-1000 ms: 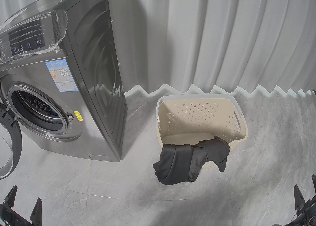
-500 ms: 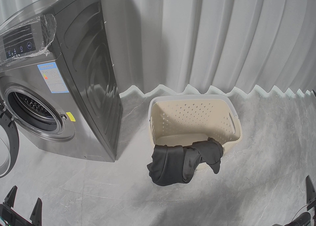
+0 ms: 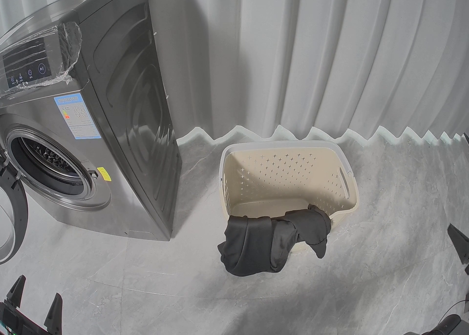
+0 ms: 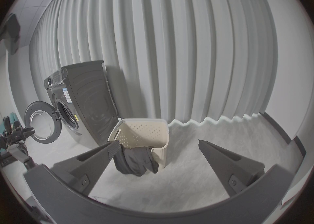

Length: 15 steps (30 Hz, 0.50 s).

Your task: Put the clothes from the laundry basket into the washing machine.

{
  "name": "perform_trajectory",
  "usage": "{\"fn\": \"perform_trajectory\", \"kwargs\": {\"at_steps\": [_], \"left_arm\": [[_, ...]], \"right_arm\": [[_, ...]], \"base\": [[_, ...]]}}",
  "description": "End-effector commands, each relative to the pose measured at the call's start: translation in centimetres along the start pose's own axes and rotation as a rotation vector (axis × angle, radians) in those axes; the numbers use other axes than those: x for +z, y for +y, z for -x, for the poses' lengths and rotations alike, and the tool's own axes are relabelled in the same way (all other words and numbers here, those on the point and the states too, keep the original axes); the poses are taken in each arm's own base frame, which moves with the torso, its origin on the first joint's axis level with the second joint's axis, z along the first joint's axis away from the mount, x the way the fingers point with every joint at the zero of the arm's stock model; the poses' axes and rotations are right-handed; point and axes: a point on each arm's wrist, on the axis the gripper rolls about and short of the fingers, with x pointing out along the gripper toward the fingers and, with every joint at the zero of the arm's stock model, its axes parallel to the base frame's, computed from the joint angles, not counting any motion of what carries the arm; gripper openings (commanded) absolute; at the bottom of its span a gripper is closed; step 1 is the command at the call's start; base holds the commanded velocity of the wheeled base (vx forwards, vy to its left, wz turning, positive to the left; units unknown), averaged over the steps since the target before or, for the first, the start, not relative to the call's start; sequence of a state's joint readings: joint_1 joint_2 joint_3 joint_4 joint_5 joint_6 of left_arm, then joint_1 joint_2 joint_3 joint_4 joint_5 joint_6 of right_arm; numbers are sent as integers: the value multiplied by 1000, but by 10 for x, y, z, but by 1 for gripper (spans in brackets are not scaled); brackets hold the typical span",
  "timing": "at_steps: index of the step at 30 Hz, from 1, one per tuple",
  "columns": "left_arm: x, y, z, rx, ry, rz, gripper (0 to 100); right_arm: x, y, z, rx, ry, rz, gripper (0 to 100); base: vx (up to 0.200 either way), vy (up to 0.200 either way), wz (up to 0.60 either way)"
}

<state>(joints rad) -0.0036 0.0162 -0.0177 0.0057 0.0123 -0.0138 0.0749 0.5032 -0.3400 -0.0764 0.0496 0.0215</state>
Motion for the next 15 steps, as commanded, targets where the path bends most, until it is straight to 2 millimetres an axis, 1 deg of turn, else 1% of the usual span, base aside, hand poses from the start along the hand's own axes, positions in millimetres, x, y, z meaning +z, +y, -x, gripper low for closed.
{"fn": "perform_trajectory", "kwargs": {"at_steps": [1, 4, 5, 6, 9, 10, 12, 15], "left_arm": [[-5, 0, 0, -1, 0, 2, 100], [-5, 0, 0, -1, 0, 2, 100], [-5, 0, 0, -3, 0, 2, 100], [-5, 0, 0, -1, 0, 2, 100], [-5, 0, 0, -1, 0, 2, 100], [-5, 0, 0, -1, 0, 2, 100], [-5, 0, 0, -3, 0, 2, 100], [-5, 0, 0, -3, 0, 2, 100]], "right_arm": [[-5, 5, -107, 99, 303, -68, 100], [-12, 6, -124, 96, 367, -93, 100], [-13, 6, -125, 96, 370, -93, 100], [-19, 6, -134, 96, 420, -100, 100], [-29, 6, -146, 91, 483, -104, 100], [-30, 6, -148, 91, 484, -104, 100], [-33, 8, -158, 99, 483, -99, 100], [-36, 11, -168, 114, 475, -90, 100]], "base": [[0, 0, 0], [0, 0, 0], [0, 0, 0], [0, 0, 0], [0, 0, 0], [0, 0, 0], [0, 0, 0], [0, 0, 0]]}}
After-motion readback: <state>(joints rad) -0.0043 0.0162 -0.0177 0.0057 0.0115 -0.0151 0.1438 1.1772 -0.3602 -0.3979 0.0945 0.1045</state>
